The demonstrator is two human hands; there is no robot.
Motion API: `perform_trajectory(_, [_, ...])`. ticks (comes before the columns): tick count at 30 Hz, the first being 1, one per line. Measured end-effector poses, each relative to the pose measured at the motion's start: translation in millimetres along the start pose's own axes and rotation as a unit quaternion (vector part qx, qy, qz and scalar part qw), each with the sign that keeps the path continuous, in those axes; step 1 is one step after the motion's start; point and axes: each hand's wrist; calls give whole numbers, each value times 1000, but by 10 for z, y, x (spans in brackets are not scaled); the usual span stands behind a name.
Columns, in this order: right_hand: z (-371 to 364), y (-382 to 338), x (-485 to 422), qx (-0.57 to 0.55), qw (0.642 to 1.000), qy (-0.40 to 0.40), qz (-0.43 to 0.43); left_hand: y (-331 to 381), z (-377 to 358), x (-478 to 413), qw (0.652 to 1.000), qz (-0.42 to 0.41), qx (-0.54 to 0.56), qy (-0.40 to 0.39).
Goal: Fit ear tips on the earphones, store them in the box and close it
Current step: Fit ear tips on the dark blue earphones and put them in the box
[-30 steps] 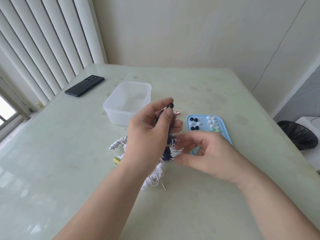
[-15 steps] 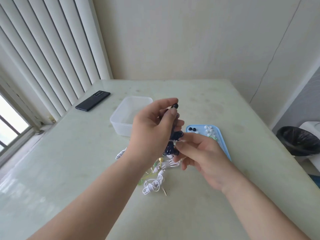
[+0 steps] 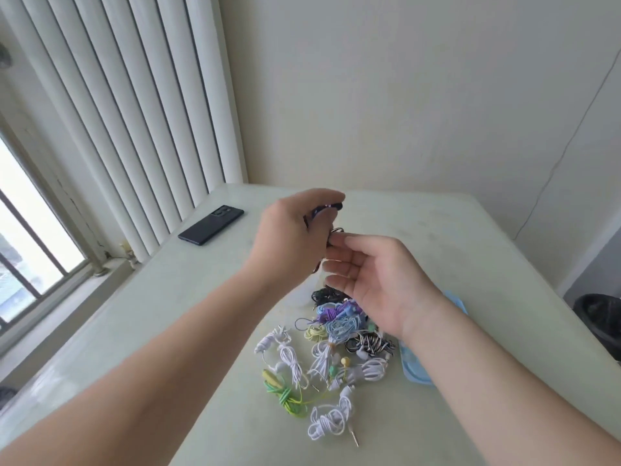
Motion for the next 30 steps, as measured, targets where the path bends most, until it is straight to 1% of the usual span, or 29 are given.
perform_trajectory(4, [-260, -36, -406, 132, 991, -4, 13, -317, 48, -383, 997, 64, -47, -11])
perform_trajectory(7, [-332, 22, -601, 197, 980, -17, -27, -684, -10, -516, 983, 144, -108, -25])
perform_trajectory(9, [-309, 48, -654, 221, 975, 9, -28, -872, -70, -571, 966, 198, -150, -75])
perform_trajectory(11, [-235, 39, -664, 241, 969, 60, 10, -949, -149, -590, 947, 227, -180, -138])
perform_trajectory(14, [-123, -10, -599, 250, 963, 92, 44, -907, -237, -598, 925, 219, -222, -216])
perform_trajectory(16, [-61, -23, -520, 253, 962, 86, 51, -858, -255, -617, 908, 210, -246, -267])
perform_trajectory(18, [10, -26, -447, 262, 960, 81, 58, -818, -240, -647, 884, 172, -307, -307])
perform_trajectory(19, [36, -25, -429, 266, 959, 79, 62, -805, -212, -672, 876, 147, -336, -314])
perform_trajectory(22, [101, -21, -376, 273, 956, 82, 72, -723, -90, -709, 868, 99, -377, -309])
perform_trajectory(24, [119, -4, -340, 271, 956, 85, 78, -679, -29, -696, 844, 60, -426, -322])
perform_trajectory(26, [129, 37, -288, 265, 957, 88, 84, -658, -12, -611, 817, 46, -453, -355])
perform_trajectory(27, [135, 73, -250, 260, 958, 89, 84, -679, -11, -558, 809, 40, -459, -366])
perform_trajectory(30, [173, 192, -118, 253, 960, 90, 86, -718, -25, -411, 802, 15, -478, -358])
Point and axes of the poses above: each hand's wrist, its own x-axis away from the middle knuckle, its own z-axis out of the back of the hand, y = z × x, and after that the axes turned 9 degrees about y, right-handed
